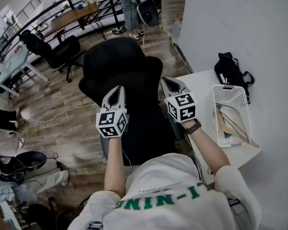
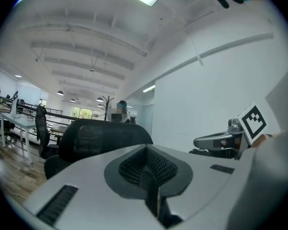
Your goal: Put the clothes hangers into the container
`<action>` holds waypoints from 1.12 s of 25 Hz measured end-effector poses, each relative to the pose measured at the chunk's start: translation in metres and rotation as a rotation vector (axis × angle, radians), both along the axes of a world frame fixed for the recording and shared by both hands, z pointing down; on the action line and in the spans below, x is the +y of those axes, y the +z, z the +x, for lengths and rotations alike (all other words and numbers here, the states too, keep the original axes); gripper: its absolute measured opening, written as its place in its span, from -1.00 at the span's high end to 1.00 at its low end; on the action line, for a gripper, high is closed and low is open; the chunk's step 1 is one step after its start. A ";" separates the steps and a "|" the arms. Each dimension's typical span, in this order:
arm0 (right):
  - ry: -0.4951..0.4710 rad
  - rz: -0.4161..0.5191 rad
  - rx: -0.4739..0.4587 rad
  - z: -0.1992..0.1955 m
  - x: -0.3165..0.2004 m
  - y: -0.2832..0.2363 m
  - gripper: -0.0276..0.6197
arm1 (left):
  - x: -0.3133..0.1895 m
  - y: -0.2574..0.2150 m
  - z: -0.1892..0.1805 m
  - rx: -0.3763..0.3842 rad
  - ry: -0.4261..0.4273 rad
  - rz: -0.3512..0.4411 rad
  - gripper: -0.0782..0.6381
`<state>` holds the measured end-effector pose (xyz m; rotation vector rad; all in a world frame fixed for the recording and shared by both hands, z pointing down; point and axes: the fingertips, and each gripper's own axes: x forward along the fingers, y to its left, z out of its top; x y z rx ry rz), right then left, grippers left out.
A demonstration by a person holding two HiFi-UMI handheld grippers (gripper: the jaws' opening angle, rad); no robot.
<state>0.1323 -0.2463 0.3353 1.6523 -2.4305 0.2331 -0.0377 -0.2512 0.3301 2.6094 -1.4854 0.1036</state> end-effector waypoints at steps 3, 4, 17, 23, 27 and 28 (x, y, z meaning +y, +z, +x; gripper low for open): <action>-0.048 0.019 -0.060 -0.041 -0.010 -0.003 0.87 | 0.001 -0.009 -0.024 -0.008 -0.055 0.033 0.74; -0.050 0.021 -0.063 -0.051 -0.012 -0.003 0.87 | 0.001 -0.011 -0.032 -0.012 -0.071 0.043 0.74; -0.006 0.075 -0.097 -0.084 -0.007 -0.024 0.88 | 0.006 -0.028 -0.063 -0.016 -0.171 0.114 0.74; -0.010 0.074 -0.119 -0.093 0.010 -0.024 0.88 | 0.027 -0.025 -0.065 -0.008 -0.165 0.113 0.74; -0.025 0.052 -0.134 -0.102 0.021 -0.020 0.88 | 0.041 -0.028 -0.070 -0.018 -0.169 0.114 0.74; -0.027 0.044 -0.136 -0.106 0.025 -0.019 0.88 | 0.045 -0.028 -0.073 -0.017 -0.171 0.110 0.74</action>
